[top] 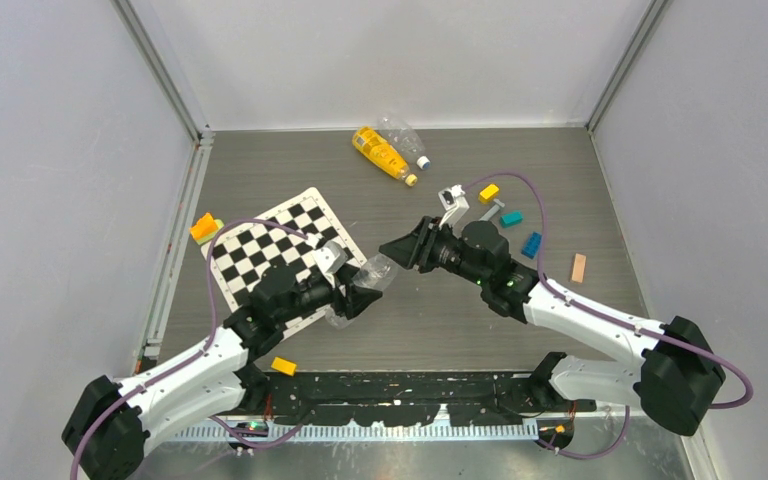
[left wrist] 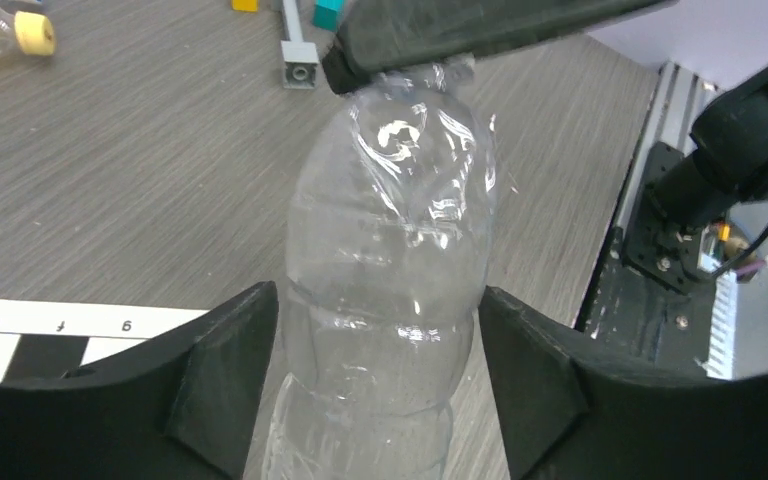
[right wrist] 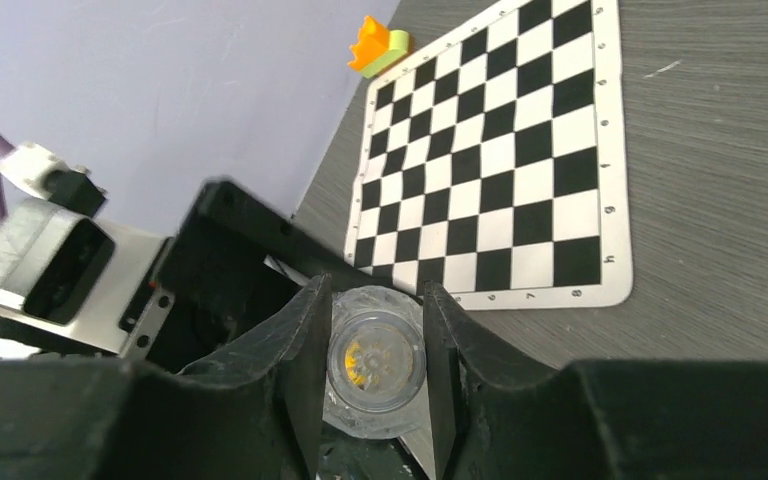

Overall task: Unscrew the bottle caps
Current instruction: Place the plastic bottle at the center of the board.

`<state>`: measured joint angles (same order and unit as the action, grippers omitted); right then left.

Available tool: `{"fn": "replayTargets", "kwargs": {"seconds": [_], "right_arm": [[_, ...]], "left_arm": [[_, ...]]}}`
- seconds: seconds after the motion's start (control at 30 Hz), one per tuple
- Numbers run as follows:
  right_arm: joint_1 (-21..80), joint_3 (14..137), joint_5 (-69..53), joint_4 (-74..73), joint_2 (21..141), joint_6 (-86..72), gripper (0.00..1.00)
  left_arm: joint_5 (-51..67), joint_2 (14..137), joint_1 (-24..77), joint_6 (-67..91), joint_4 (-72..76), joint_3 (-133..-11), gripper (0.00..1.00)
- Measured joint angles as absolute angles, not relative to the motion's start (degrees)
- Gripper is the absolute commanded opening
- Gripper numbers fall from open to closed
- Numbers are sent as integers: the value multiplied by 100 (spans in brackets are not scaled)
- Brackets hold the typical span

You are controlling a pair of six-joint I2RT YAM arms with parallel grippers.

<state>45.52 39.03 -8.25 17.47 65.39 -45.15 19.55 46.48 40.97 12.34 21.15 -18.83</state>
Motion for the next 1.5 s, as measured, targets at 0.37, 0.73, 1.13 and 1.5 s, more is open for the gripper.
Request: {"fn": "replayTargets", "kwargs": {"seconds": [0.37,0.73,1.13,1.5], "right_arm": [[4694,3946,414,602,6300,-3986,1],[4606,4995,3861,-1227,5465,-2596,0],[2309,5830,4436,-2270,6104,-2110,0],[1787,5850,3798,-2209,6976,-2082,2]], "left_arm": [[1487,4462,4088,1317,2204,-1883,100],[685,3734,4086,1188,2178,-1629,100],[451,3638,4086,1000,2014,-1623,100],[445,3640,4086,956,1970,-1623,100]]}}
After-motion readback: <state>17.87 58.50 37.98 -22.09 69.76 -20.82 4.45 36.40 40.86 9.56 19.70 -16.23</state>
